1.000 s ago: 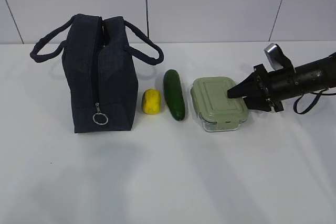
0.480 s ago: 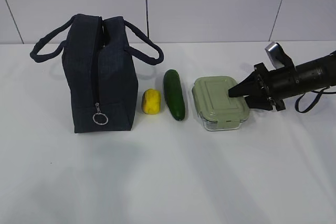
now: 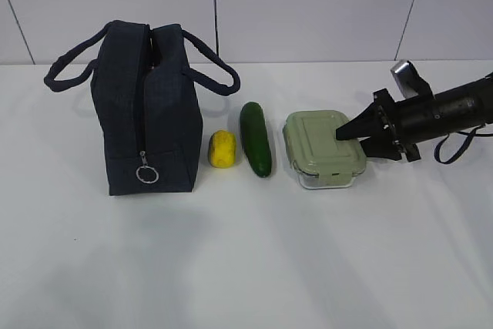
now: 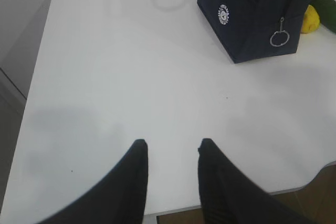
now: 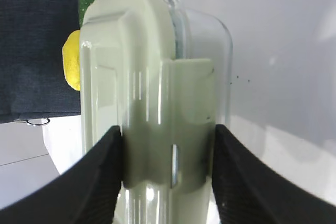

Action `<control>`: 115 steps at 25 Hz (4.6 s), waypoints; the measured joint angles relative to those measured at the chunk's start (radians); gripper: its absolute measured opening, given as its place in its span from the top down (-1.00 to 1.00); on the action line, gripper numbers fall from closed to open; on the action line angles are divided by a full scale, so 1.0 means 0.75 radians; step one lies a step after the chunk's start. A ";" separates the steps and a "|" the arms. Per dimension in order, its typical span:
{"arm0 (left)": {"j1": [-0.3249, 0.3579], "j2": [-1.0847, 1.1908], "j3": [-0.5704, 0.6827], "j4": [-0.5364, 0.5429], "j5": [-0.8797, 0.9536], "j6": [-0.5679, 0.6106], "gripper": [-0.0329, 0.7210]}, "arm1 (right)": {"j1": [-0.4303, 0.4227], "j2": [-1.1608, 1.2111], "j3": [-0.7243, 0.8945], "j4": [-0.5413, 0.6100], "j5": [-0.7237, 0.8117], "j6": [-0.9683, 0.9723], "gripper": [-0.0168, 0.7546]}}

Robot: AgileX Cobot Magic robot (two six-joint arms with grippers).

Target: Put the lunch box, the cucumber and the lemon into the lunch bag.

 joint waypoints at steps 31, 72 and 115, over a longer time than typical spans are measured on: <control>0.000 0.153 -0.024 -0.025 -0.073 0.000 0.29 | 0.000 -0.213 0.003 0.071 -0.002 0.052 -0.04; 0.000 2.037 -0.993 -0.428 -0.571 0.000 0.29 | 0.260 -0.380 0.008 0.423 0.010 0.106 -0.04; 0.129 2.480 -1.638 -1.057 0.070 0.438 0.89 | 0.402 -0.380 0.010 0.674 0.001 0.106 -0.04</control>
